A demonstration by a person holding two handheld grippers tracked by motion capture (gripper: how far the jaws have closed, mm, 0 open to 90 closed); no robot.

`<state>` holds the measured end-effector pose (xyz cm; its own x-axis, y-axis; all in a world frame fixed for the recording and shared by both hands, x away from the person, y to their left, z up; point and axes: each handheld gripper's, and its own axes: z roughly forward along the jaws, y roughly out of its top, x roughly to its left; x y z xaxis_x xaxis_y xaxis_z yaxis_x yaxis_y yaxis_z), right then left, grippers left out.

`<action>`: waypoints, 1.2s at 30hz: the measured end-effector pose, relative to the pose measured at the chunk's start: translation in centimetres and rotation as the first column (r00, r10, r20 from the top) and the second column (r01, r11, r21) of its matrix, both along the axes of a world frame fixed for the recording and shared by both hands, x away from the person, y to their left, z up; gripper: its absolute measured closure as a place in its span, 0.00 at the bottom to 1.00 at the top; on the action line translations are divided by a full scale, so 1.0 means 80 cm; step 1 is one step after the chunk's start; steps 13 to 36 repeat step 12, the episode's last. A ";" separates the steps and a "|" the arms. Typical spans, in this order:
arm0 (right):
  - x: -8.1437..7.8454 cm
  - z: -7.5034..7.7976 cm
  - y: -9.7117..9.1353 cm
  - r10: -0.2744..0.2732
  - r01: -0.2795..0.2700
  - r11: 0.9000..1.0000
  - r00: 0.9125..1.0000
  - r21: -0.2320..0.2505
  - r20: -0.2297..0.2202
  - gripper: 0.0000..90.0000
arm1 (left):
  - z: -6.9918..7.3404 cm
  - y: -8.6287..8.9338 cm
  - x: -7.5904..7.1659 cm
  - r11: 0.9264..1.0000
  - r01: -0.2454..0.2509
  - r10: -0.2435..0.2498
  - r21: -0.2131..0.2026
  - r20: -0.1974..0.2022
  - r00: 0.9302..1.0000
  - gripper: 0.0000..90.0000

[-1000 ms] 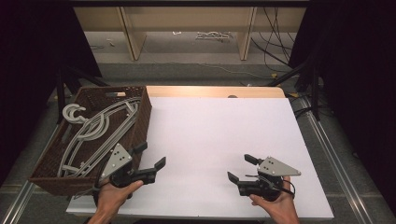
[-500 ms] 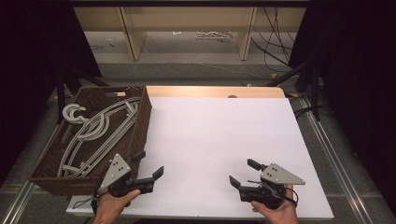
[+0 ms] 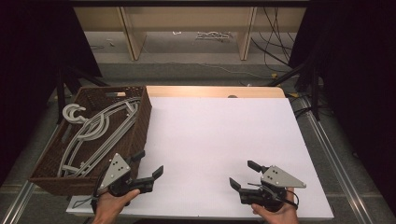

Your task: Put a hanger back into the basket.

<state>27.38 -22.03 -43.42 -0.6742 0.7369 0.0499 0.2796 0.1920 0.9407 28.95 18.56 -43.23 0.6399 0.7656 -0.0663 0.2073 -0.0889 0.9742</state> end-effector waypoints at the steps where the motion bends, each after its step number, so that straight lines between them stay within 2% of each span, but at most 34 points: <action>1: 0.000 0.000 0.000 0.005 -0.005 1.000 1.000 0.003 -0.009 0.18 | 0.001 0.000 0.000 1.000 -0.002 0.002 -0.008 -0.002 1.000 0.18; 2: 0.000 0.001 0.000 0.007 -0.007 1.000 1.000 -0.005 -0.010 0.18 | 0.001 0.000 0.000 1.000 -0.005 0.005 -0.019 -0.004 1.000 0.18; 6: 0.000 0.000 0.001 0.008 -0.007 1.000 1.000 0.010 -0.002 0.18 | 0.001 0.001 0.000 1.000 -0.001 0.001 -0.013 -0.003 1.000 0.18; 8: 0.000 0.000 0.000 0.010 -0.010 1.000 1.000 -0.002 -0.006 0.18 | 0.001 0.000 0.000 1.000 -0.001 0.001 -0.021 -0.004 1.000 0.18; 10: 0.000 0.001 0.000 0.008 -0.008 1.000 1.000 -0.002 -0.009 0.18 | 0.001 0.001 0.000 1.000 0.005 -0.005 -0.009 0.000 1.000 0.18; 36: 0.000 0.001 0.000 0.010 -0.010 1.000 1.000 0.001 -0.010 0.18 | 0.001 0.001 0.000 1.000 0.003 -0.003 -0.011 -0.002 1.000 0.18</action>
